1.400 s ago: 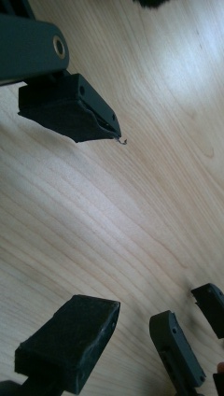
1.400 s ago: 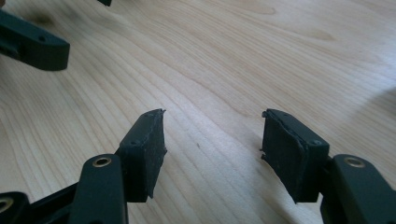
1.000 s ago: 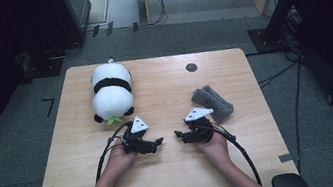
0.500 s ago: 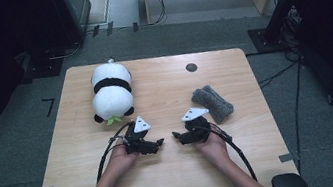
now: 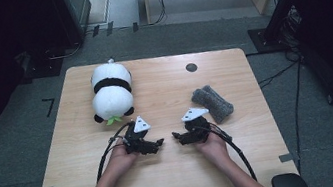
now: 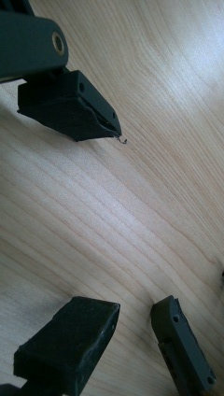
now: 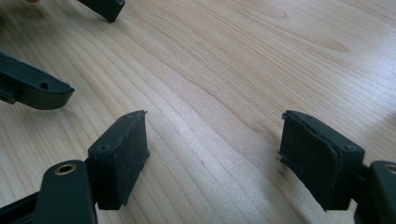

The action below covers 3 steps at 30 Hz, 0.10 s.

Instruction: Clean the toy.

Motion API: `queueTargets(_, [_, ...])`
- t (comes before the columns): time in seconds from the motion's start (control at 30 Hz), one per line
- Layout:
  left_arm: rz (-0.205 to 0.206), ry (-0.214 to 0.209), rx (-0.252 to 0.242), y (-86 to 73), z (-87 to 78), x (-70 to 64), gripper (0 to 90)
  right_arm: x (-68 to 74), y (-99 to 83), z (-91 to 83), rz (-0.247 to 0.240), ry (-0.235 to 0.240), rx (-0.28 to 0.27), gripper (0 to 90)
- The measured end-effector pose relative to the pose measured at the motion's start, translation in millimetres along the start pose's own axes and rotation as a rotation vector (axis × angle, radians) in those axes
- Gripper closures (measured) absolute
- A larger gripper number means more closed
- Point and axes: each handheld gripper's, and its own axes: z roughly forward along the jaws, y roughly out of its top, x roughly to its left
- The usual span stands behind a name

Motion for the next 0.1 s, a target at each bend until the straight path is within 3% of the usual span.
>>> queueTargets(0.1, [0.001, 0.0, 0.0, 0.1, 0.1, 0.0, 13.5, 0.0, 0.0, 0.0, 0.0, 0.0, 0.0, 23.1])
